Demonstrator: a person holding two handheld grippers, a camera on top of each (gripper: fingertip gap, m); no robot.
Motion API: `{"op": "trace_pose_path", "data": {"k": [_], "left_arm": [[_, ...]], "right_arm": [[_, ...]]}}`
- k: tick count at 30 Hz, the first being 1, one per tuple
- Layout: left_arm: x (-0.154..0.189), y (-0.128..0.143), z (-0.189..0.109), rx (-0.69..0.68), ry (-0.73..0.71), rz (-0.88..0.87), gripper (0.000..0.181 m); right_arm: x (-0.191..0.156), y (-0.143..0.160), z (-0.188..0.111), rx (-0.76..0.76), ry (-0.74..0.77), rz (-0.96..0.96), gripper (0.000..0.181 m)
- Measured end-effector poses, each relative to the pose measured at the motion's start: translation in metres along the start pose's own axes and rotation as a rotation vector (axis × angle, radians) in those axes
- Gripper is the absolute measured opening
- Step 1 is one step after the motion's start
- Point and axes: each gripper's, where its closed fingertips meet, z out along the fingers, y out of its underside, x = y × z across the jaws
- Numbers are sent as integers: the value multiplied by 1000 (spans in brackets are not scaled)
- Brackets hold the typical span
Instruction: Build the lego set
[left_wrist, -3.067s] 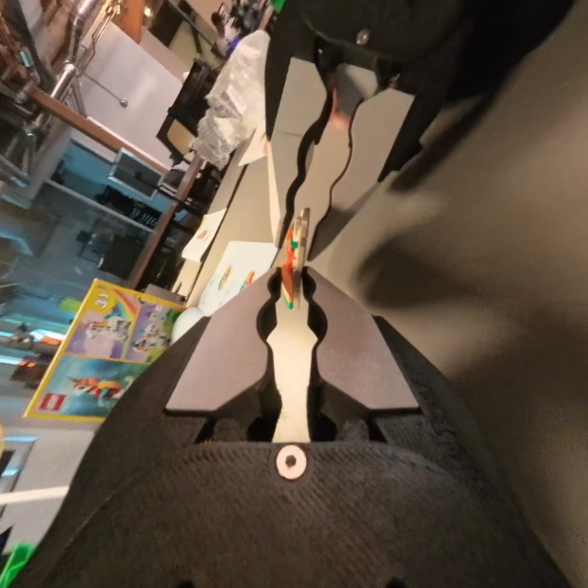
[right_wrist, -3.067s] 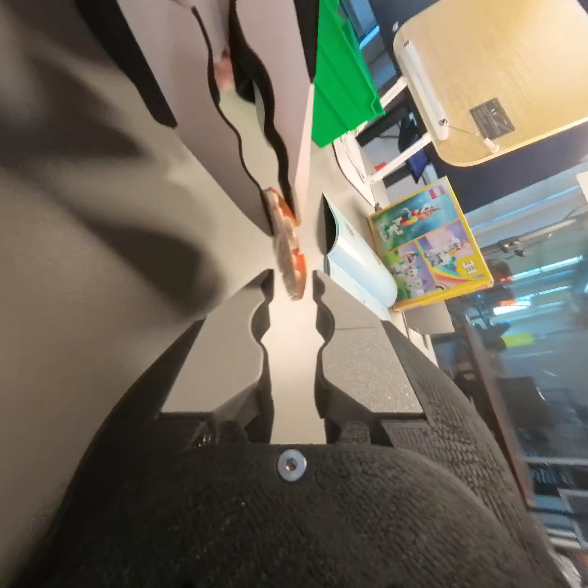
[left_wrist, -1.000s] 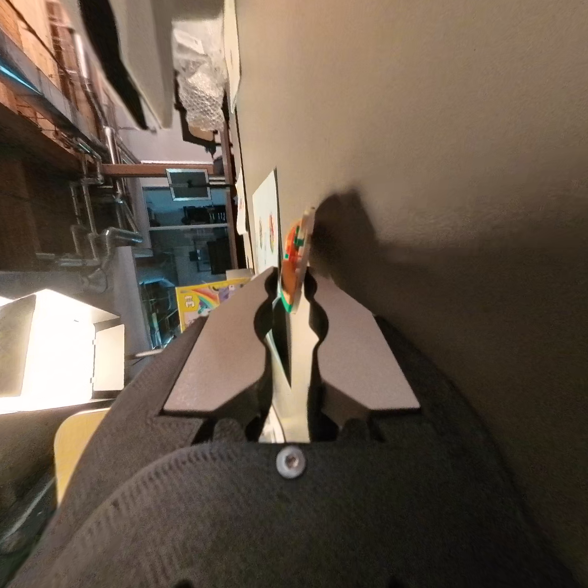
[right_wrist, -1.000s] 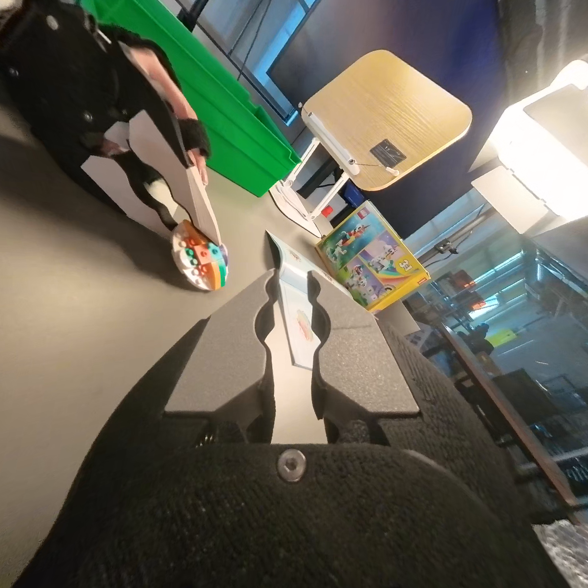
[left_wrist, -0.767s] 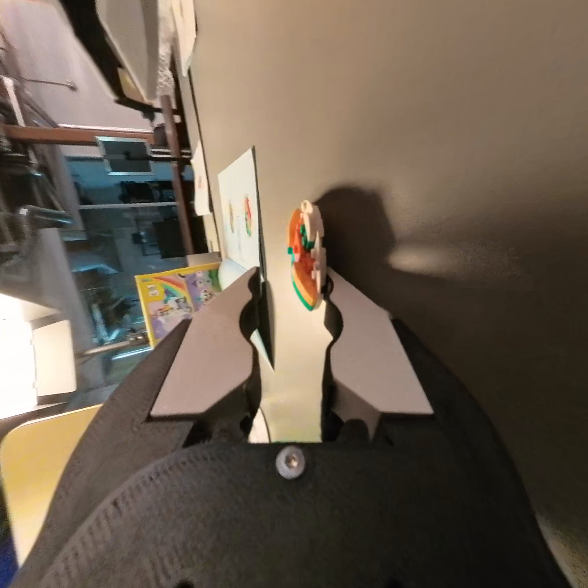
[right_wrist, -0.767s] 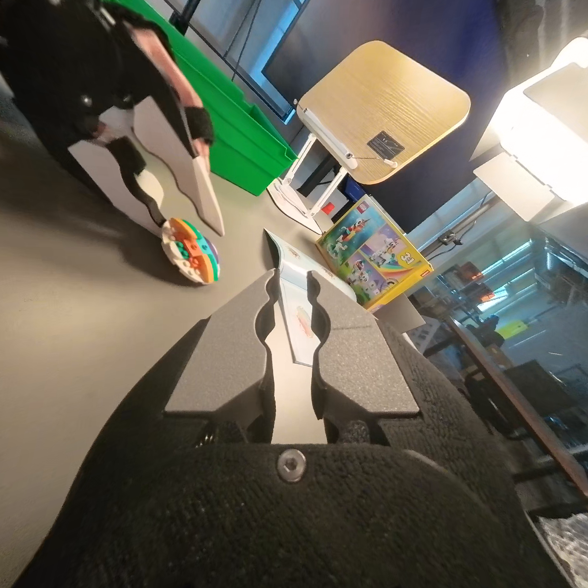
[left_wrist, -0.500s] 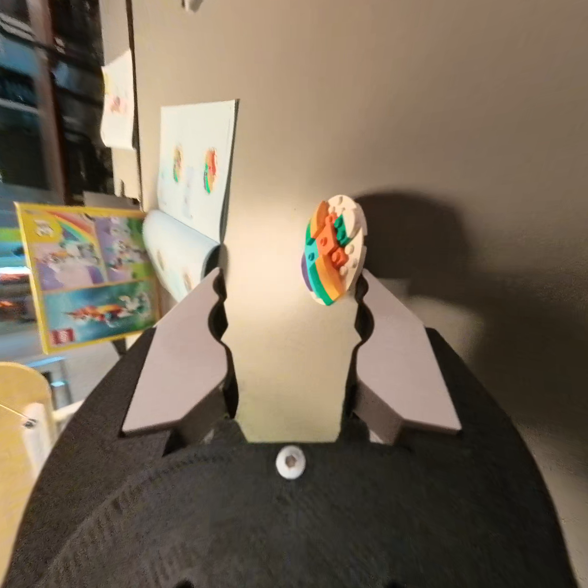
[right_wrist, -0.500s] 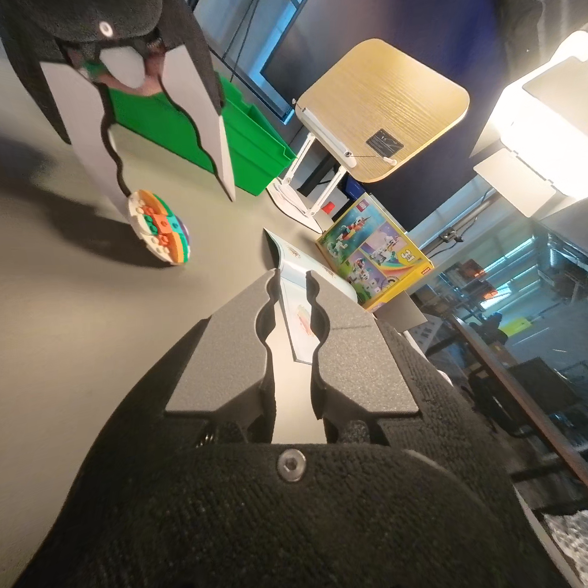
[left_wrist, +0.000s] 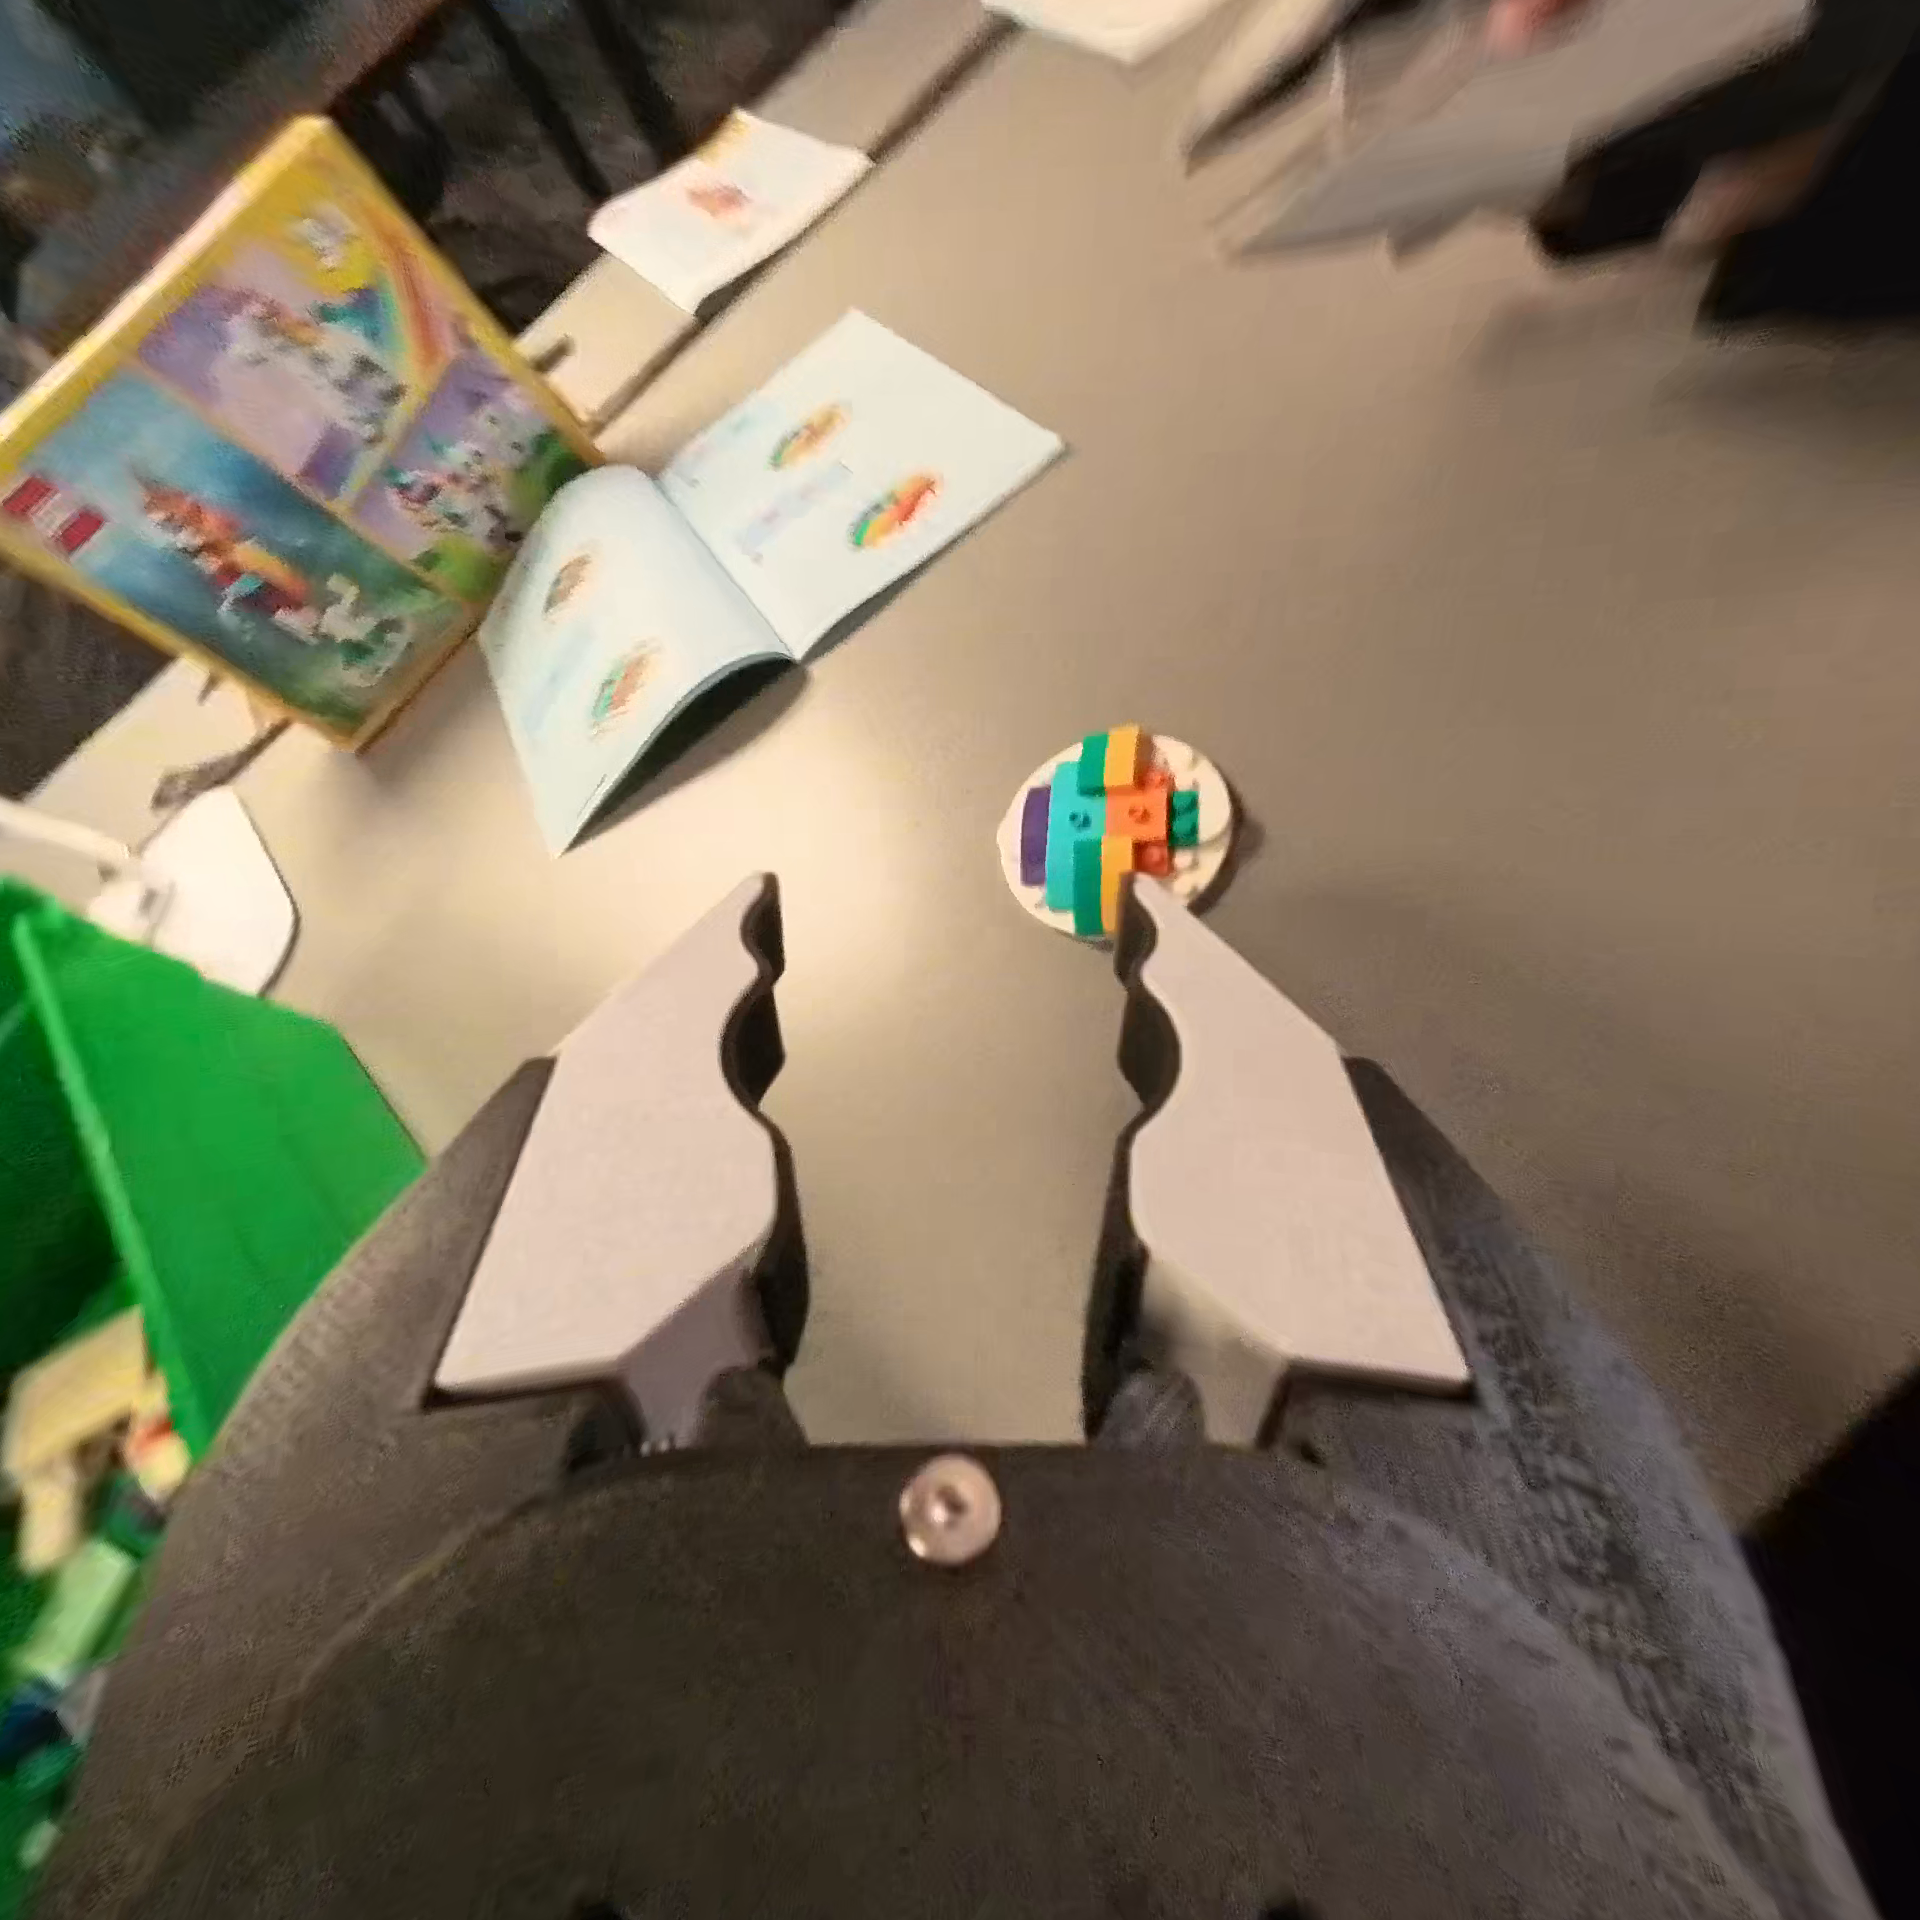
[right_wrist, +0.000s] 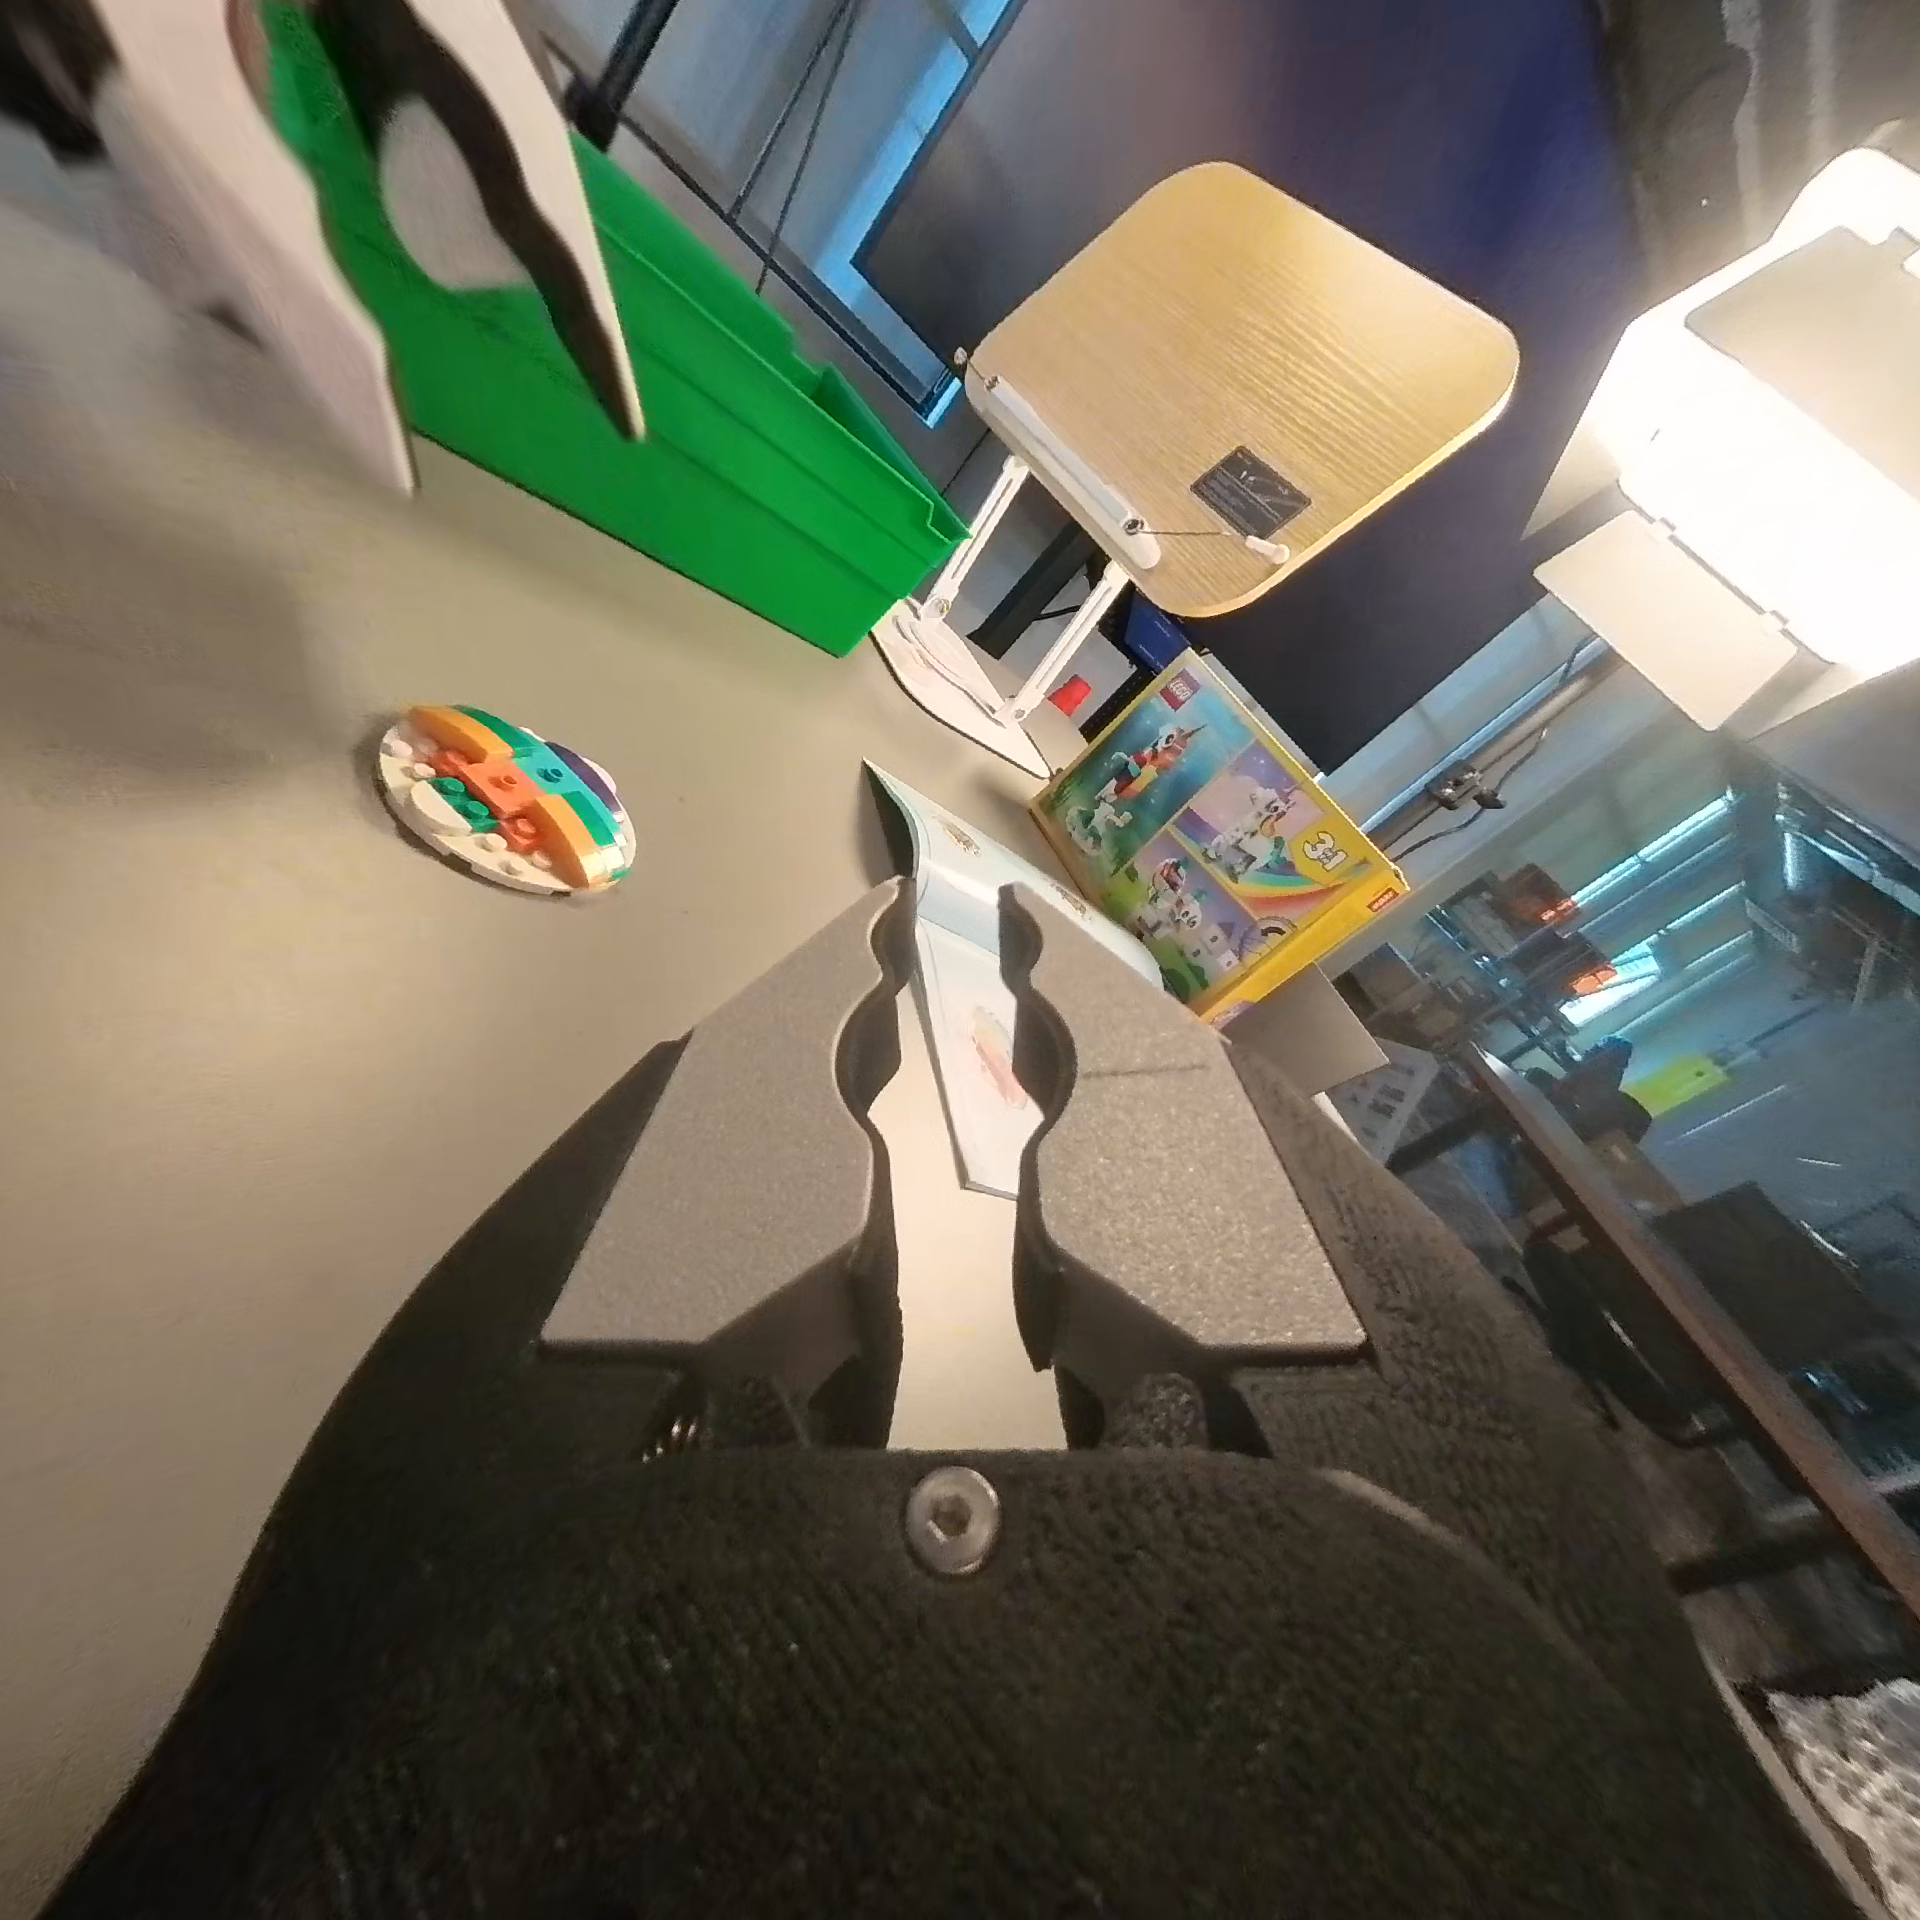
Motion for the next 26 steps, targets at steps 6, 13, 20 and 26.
{"op": "trace_pose_path", "data": {"k": [6, 13, 20, 26], "left_arm": [[-52, -23, -81, 176, -184, -212, 59], [-141, 15, -164, 180, -515, -312, 52], [-196, 56, -169, 110, -628, -284, 33], [-242, 73, -127, -92, -522, -92, 0]], "right_arm": [[5, 1, -1, -1, 21, 13, 14], [-2, -6, -1, 8, 14, -17, 15], [8, -9, 0, -3, 110, -93, 26], [15, 5, 5, -63, 143, -111, 27]]}}
